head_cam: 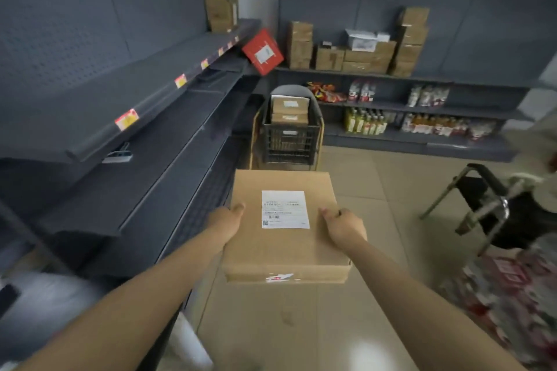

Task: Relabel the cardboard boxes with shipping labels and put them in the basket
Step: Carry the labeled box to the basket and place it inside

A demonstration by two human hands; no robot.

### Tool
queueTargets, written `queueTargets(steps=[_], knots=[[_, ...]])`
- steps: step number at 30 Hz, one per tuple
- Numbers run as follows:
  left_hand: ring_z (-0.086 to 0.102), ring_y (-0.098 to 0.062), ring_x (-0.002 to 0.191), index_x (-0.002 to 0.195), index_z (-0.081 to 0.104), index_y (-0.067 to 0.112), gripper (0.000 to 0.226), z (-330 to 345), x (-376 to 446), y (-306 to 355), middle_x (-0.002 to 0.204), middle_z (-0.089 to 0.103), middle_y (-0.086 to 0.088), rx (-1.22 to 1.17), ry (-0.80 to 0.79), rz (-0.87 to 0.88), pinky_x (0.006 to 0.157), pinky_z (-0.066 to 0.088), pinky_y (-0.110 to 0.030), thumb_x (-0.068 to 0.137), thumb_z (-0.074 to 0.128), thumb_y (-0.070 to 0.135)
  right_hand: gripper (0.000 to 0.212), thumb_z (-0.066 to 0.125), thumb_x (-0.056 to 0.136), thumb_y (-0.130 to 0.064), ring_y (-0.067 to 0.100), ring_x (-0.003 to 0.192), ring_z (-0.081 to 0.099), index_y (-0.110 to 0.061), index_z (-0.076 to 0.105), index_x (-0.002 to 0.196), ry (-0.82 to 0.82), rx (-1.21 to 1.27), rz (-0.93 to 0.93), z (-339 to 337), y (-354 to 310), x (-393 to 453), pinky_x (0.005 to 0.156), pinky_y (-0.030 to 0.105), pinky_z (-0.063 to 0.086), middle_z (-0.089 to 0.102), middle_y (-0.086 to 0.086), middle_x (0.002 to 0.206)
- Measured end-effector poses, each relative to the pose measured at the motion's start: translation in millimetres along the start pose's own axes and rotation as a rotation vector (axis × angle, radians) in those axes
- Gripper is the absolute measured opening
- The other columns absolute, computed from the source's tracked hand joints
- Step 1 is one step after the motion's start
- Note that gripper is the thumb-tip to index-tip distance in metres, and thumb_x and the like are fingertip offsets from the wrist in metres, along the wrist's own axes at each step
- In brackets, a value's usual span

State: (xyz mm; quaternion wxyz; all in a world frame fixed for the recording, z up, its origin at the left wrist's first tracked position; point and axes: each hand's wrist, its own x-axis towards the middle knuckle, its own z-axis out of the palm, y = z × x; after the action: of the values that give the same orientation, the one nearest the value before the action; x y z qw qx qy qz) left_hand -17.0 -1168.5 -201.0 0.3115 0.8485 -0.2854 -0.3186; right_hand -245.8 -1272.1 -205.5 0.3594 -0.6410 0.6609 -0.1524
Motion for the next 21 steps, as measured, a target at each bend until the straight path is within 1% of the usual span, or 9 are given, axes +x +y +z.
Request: queueTargets(steps=[3,7,8,9,12,14,16,19,21], knots=[[0.06,-0.034,0.109,0.125,0.056,0.001,0.059,24,52,34,0.123,0.061,-0.019,0.031,-0.017,0.044,0.094,0.049,-0.039,0.097,0.04,0.051,0.056,0.043,0.092,-0.056,0.033,0.107,0.058,-0.009,0.055,0.121,0.026,0.001,0.047,-9,-6,51,0.081,0.035,0.046,0.06,0.014,0.121],[0.061,-0.031,0.09,0.117,0.057,0.001,0.057,43,119,87,0.109,0.063,-0.017,0.129,-0.032,0.073,0.082,0.051,-0.035,0.099,0.035,0.05,0.059,0.04,0.093,-0.056,0.034,0.108,0.057,-0.007,0.054,0.123,0.066,-0.023,0.076,-21,-28,120,0.08,0.035,0.044,0.06,0.015,0.122],[0.059,-0.029,0.084,0.113,0.058,0.002,0.056,46,136,101,0.102,0.063,-0.015,0.15,-0.032,0.086,0.081,0.05,-0.036,0.099,0.033,0.05,0.059,0.039,0.094,-0.057,0.033,0.108,0.057,-0.007,0.054,0.123,0.076,-0.026,0.08,-24,-34,138,0.079,0.034,0.043,0.06,0.015,0.122],[0.059,-0.028,0.083,0.111,0.058,0.003,0.056,50,152,115,0.1,0.063,-0.014,0.168,-0.035,0.102,0.082,0.05,-0.036,0.099,0.032,0.051,0.06,0.039,0.094,-0.057,0.033,0.108,0.057,-0.007,0.054,0.123,0.086,-0.027,0.087,-28,-40,155,0.079,0.034,0.044,0.06,0.015,0.122],[0.061,-0.033,0.097,0.112,0.06,-0.001,0.059,62,195,145,0.109,0.064,-0.019,0.204,-0.06,0.122,0.082,0.049,-0.034,0.1,0.033,0.05,0.062,0.039,0.094,-0.058,0.034,0.109,0.057,-0.006,0.052,0.125,0.089,-0.04,0.109,-34,-48,203,0.084,0.036,0.047,0.059,0.016,0.123],[0.061,-0.033,0.099,0.111,0.061,-0.001,0.06,72,219,160,0.111,0.064,-0.019,0.241,-0.078,0.115,0.08,0.048,-0.032,0.1,0.032,0.051,0.062,0.039,0.093,-0.058,0.033,0.106,0.058,-0.007,0.052,0.125,0.074,-0.036,0.127,-34,-49,232,0.079,0.034,0.046,0.06,0.015,0.122],[0.06,-0.032,0.102,0.115,0.06,0.0,0.061,84,249,174,0.114,0.063,-0.018,0.238,-0.093,0.093,0.084,0.049,-0.033,0.099,0.033,0.052,0.06,0.04,0.093,-0.058,0.032,0.102,0.059,-0.008,0.052,0.125,0.061,-0.024,0.143,-35,-53,268,0.073,0.031,0.042,0.06,0.014,0.12],[0.061,-0.032,0.099,0.116,0.06,0.0,0.061,100,297,200,0.111,0.063,-0.017,0.189,-0.109,0.069,0.089,0.051,-0.038,0.099,0.034,0.052,0.06,0.041,0.093,-0.056,0.032,0.104,0.058,-0.007,0.051,0.126,0.037,-0.031,0.143,-37,-62,330,0.074,0.031,0.042,0.059,0.015,0.122],[0.06,-0.033,0.104,0.12,0.058,-0.001,0.061,111,328,219,0.116,0.062,-0.018,0.175,-0.1,0.065,0.09,0.05,-0.037,0.099,0.034,0.052,0.06,0.042,0.093,-0.055,0.031,0.102,0.057,-0.007,0.05,0.127,0.014,-0.042,0.125,-39,-71,374,0.074,0.031,0.04,0.058,0.016,0.124]])
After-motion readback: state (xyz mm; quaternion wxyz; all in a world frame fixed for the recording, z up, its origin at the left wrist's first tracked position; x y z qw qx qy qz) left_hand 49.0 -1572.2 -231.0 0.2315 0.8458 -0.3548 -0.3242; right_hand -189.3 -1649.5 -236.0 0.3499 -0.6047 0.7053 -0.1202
